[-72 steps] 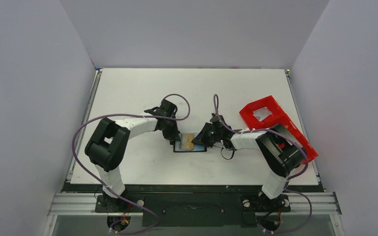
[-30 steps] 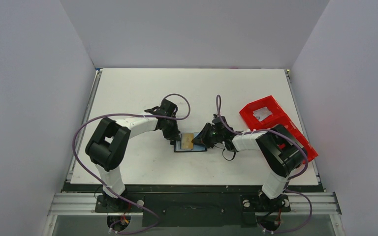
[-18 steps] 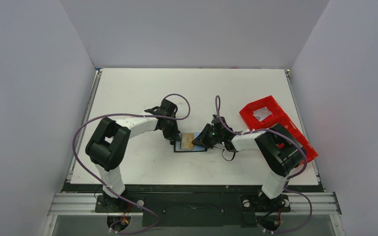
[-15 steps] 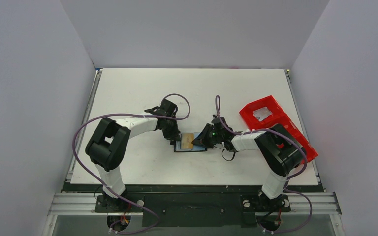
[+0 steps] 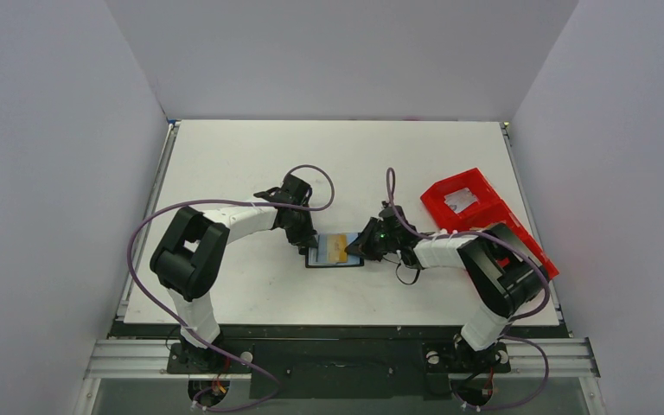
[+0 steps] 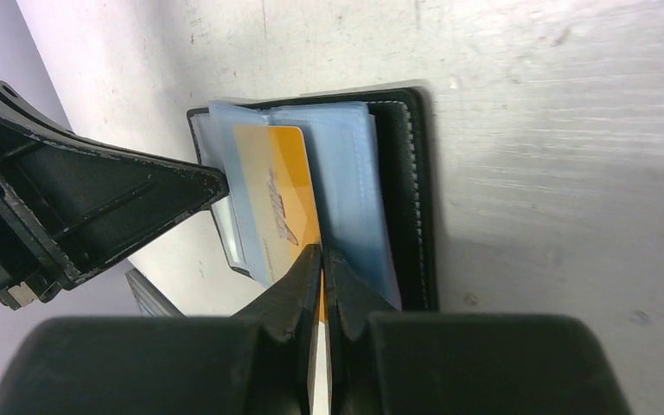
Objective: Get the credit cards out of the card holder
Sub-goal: Remove the credit card from the card holder.
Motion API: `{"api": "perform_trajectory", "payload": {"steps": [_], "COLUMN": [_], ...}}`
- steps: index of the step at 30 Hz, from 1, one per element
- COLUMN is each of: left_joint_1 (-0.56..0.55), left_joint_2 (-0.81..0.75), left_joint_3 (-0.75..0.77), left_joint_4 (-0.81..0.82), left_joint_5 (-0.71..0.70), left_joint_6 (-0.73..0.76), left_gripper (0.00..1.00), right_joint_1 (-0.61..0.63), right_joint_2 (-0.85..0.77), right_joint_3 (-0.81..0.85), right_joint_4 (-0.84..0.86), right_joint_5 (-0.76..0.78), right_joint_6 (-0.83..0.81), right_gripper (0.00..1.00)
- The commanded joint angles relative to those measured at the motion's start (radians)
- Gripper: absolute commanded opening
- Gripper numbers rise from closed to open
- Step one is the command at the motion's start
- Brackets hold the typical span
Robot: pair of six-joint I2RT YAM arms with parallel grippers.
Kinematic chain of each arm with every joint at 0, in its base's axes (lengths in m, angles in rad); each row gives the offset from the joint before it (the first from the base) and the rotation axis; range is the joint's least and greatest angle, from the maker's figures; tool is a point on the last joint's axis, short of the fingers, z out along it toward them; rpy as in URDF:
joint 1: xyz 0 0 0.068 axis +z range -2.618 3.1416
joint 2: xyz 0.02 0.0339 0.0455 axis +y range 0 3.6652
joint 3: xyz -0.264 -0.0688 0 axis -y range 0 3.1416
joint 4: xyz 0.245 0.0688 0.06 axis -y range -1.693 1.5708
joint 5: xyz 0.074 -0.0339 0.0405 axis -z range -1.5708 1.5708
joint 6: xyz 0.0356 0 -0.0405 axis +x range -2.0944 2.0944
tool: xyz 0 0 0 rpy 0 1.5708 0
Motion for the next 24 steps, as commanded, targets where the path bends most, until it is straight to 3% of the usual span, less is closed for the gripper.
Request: {"api": "perform_trajectory", "payload": {"steps": [1, 12, 22, 24], "left_joint_1": [-0.013, -0.015, -0.021, -0.025], "left_joint_2": [0.059, 0.026, -0.028, -0.044], "left_joint_3": [-0.040, -0.025, 0.105, 0.120], "left_joint_4": [-0.042, -0.043, -0.129, -0.148], "left_joint_5": [-0.069, -0.070, -0.062, -0.065], "left_joint_6": [0.011, 0.029, 0.068, 0.073], "left_gripper": [0.00, 0.00, 0.00, 0.04], "right_joint_1": [-0.027, -0.065, -0.066, -0.064], "right_joint_2": [-0.068, -0.137, -0.170, -0.170], "right_joint_3": [-0.024, -0.046, -0.012, -0.002], "right_joint_4": [-0.037, -0.094, -0.122, -0.137], "right_joint_5": [0.054, 0.054, 0.028, 0.029], "right_joint_6": [-0.053, -0.095, -0.118, -0.128], "right_gripper": [0.00, 0.00, 0.00, 0.00]}}
